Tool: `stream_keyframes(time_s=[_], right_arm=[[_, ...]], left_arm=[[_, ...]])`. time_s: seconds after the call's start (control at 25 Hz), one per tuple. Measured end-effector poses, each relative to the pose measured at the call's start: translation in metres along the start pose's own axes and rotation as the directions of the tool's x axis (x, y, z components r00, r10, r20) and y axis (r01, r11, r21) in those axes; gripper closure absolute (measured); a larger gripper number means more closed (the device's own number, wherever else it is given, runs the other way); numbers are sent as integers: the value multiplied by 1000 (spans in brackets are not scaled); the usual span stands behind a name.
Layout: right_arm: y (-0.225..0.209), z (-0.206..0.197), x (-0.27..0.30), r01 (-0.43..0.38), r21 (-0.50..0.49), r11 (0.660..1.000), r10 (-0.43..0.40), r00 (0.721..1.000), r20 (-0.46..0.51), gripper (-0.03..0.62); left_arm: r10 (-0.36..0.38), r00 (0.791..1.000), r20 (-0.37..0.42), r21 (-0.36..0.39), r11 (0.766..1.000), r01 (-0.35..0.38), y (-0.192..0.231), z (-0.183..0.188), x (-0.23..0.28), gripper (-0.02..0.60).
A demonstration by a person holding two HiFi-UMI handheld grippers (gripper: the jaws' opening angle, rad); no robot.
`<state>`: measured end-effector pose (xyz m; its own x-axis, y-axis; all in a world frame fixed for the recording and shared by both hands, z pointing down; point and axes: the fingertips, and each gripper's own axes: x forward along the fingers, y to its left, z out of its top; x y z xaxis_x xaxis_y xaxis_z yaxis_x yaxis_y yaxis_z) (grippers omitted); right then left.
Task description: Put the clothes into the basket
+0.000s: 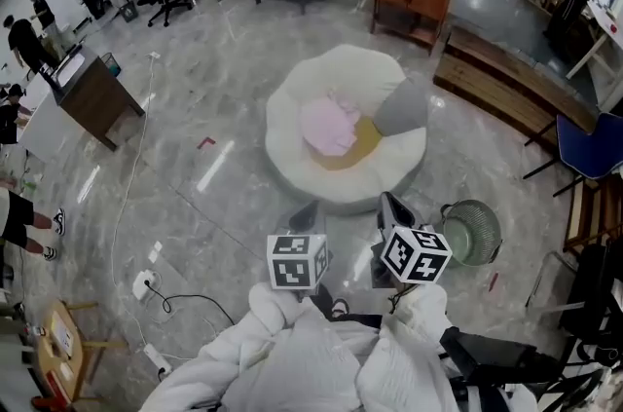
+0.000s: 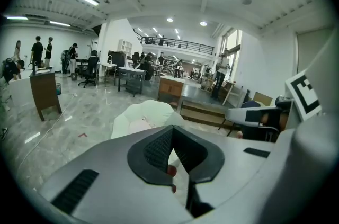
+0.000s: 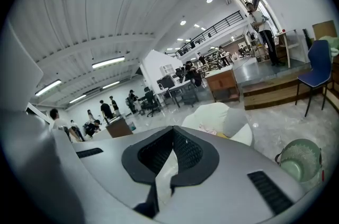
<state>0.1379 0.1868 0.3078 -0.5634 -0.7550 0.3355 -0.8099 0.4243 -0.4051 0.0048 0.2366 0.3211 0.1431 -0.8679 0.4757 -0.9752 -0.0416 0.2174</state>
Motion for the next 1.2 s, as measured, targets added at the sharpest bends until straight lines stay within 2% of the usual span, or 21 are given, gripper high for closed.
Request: stream_keyframes(time_s=[0.24,0.44,0.84,1.2], right_arm=[[-17,5,24,33,15,999,-33,999,-10,571],[-25,18,68,51,14,999,-51,998,-23,571],[-19,81,181,76,-61,995,-79,996,-49,571],[1,86,294,55,-80,995,-65,989,-134,571]], left_arm=[[-38,999,-9,25,999,39,-3,14,35,580],[-56,998,-19,20,998,56,15,30,76,580],[-62,998,-3,-64,996,62,85,105,177,580],[-49,997,-53,-112,993,43,163,130,250,580]])
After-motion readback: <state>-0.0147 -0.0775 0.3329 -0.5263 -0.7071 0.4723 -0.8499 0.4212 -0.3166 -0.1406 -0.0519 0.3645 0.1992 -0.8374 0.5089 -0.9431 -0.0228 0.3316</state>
